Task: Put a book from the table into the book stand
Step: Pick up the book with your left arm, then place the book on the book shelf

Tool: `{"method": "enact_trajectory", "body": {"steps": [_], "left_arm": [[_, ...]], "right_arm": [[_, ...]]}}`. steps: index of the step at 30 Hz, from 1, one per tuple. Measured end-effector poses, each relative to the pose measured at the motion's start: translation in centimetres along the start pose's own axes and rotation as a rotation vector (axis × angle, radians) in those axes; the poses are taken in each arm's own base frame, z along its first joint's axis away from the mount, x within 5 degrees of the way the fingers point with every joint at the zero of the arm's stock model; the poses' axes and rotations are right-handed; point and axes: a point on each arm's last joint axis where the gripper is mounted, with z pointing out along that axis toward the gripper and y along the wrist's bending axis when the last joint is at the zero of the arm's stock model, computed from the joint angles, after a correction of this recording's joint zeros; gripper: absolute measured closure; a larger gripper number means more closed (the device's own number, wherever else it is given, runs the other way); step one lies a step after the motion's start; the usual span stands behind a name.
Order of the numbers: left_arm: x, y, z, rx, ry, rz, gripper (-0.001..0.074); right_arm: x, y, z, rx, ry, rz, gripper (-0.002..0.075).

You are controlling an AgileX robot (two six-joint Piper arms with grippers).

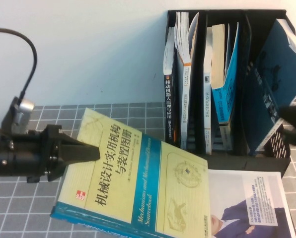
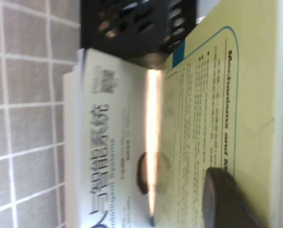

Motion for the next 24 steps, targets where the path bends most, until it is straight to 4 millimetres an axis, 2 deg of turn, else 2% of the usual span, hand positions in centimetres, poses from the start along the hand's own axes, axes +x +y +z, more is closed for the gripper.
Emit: {"method": "enact_trajectory", "body": {"steps": [3,6,13,16,19,24], "left_arm": [[0.6,-2.6,-0.7,-0.007,-0.019,0.074,0.0539],[1.0,-6.3,-0.8,-0.005,-0.009,0.173,0.0538],[0.2,-15.8,0.3,0.027,-0.050,0.374,0.0538],[-1.0,-18.6,1.5,0.036,-0.080,0.380,0.0539],[-2.9,-20.5,2.8,0.031,-0.113,0.380,0.0539],[-6.3,-22.2,5.7,0.025,-0.156,0.372,0.0539]], "right_arm": [[-1.5,-0.8,-1.8,0.128,-0.110,-0.054,0.0728],[-2.4,-1.5,-3.0,0.229,-0.175,-0.109,0.0728],[-2.7,-2.1,-3.3,0.310,-0.191,-0.140,0.0728],[-2.8,-2.9,-3.6,0.401,-0.198,-0.138,0.0728],[-2.7,-3.5,-3.9,0.483,-0.188,-0.145,0.0728],[-2.5,-4.2,-4.1,0.513,-0.169,-0.094,0.0728]]}}
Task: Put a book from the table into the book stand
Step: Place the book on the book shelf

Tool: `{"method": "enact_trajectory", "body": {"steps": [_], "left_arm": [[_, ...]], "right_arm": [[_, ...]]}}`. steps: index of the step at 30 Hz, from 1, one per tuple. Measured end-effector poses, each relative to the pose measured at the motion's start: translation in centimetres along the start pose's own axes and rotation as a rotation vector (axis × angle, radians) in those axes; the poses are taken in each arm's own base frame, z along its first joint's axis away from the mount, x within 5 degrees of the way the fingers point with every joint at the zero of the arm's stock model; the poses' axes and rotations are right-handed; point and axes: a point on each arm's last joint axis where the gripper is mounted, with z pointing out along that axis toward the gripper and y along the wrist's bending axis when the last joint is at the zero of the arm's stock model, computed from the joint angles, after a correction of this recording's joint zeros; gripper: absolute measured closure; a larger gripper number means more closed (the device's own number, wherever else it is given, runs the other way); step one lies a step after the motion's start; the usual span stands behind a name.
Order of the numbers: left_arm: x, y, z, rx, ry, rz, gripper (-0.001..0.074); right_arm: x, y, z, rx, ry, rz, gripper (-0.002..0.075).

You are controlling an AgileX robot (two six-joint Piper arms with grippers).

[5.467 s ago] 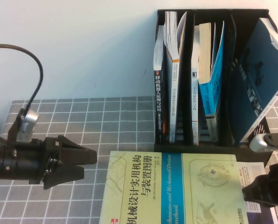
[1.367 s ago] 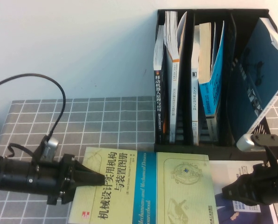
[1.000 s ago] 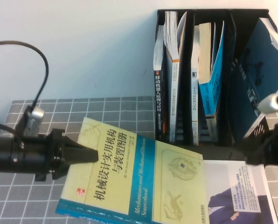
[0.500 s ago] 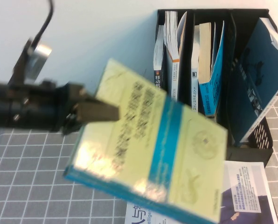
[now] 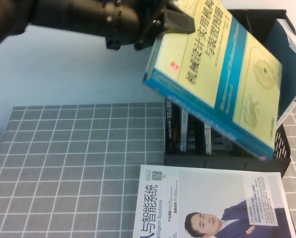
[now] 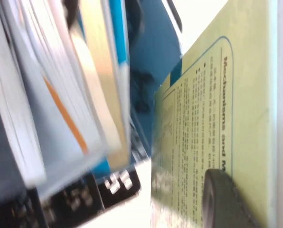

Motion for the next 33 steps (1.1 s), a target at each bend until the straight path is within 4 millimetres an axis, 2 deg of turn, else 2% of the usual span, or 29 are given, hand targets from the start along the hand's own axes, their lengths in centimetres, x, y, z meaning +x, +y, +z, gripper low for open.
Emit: {"method": "enact_trajectory", "body": {"steps": [5,8,12,16,21,28,33], "left_arm": [[-1.9,0.6,3.3,-0.099,-0.024,-0.001,0.0539],[-2.4,0.1,4.8,-0.128,-0.032,0.006,0.0539],[-2.0,-0.7,7.5,-0.153,-0.025,0.007,0.0539],[-1.5,-1.5,9.2,-0.195,-0.057,0.027,0.0539],[-1.1,-2.5,9.7,-0.245,-0.102,0.036,0.0539],[-1.7,-3.1,9.3,-0.288,-0.138,0.040,0.0540],[-1.8,-3.3,9.2,-0.303,-0.157,0.046,0.0540]], "right_arm": [[0.3,-0.6,0.1,0.008,0.023,0.056,0.0728],[0.4,-1.0,0.2,-0.005,0.026,0.083,0.0728],[0.5,-1.8,0.4,-0.042,0.019,0.150,0.0728],[0.5,-2.1,0.8,-0.128,-0.001,0.195,0.0728],[1.4,-1.4,2.4,-0.207,0.043,0.206,0.0728],[2.8,-1.9,3.9,-0.145,0.116,0.207,0.0728],[2.3,-1.7,4.5,-0.181,0.102,0.205,0.0728]]}}
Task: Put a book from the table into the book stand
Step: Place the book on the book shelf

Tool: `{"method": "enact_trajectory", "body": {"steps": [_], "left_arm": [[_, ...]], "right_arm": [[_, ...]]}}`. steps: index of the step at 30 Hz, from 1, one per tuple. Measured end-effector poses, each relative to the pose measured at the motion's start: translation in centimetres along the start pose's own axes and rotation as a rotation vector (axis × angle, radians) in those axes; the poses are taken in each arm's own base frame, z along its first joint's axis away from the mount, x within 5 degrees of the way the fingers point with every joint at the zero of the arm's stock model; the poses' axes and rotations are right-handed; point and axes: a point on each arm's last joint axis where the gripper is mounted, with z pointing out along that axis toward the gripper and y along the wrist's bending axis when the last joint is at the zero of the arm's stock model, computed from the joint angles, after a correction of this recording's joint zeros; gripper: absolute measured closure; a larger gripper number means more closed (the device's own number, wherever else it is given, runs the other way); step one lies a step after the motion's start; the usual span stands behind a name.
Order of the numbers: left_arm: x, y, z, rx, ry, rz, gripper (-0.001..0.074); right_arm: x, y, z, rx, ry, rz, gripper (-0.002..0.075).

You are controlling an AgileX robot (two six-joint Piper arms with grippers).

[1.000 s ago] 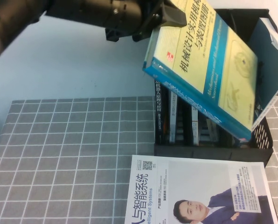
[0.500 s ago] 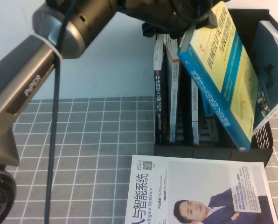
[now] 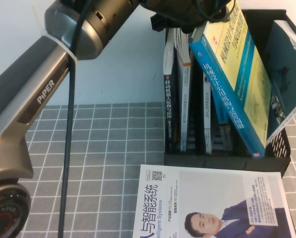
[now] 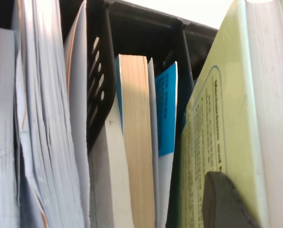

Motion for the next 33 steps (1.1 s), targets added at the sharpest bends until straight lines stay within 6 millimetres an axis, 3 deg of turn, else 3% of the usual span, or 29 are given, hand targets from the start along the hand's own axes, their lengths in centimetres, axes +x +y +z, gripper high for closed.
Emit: {"method": "enact_trajectory", "body": {"steps": [13,20,27,33], "left_arm": [[0.8,-2.0,0.0,-0.010,-0.085,0.139,0.0540],[1.5,-1.9,-0.5,-0.012,0.034,0.276,0.0542],[1.2,-1.6,-1.5,-0.032,0.063,0.261,0.0542],[0.9,-2.0,-1.4,-0.065,-0.031,0.200,0.0542]], "right_arm": [[0.2,0.9,1.4,-0.127,0.013,0.011,0.0728],[0.0,1.1,1.2,-0.140,0.002,0.005,0.0728],[-0.1,1.0,1.1,-0.132,-0.001,0.000,0.0728],[-0.1,1.3,1.0,-0.164,-0.006,0.000,0.0728]]}}
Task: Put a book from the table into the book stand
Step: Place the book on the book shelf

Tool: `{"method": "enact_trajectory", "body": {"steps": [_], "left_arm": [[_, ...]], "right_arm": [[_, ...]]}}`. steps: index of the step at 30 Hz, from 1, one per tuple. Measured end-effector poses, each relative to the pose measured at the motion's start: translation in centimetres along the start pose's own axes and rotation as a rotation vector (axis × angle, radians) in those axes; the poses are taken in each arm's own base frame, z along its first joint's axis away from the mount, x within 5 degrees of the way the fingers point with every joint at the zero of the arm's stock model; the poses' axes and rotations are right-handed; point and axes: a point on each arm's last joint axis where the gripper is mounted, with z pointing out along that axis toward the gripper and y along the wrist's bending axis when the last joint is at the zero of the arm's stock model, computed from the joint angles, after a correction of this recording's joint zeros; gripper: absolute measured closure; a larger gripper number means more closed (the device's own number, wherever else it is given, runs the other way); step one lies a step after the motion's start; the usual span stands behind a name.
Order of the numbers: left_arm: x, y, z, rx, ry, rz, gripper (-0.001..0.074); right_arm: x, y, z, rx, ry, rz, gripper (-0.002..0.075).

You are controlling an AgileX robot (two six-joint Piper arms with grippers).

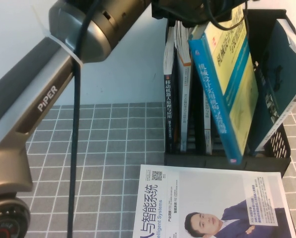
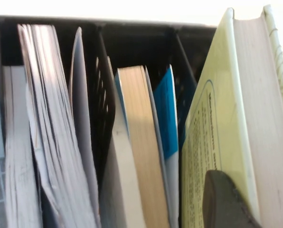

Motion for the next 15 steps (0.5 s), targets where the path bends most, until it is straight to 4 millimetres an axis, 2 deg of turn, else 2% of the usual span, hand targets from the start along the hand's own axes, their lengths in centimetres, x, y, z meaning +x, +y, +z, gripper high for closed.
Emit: {"method": "enact_trajectory", "body": {"steps": [6,15], "left_arm": [[0.3,-1.7,-0.3,-0.015,-0.077,-0.020,0.0542],[1.7,-6.0,-0.5,-0.095,-0.316,0.095,0.0542]], "right_arm": [[0.0,0.0,0.0,-0.001,0.000,0.000,0.0728],[0.0,0.0,0.0,-0.001,0.000,0.024,0.0728]]}}
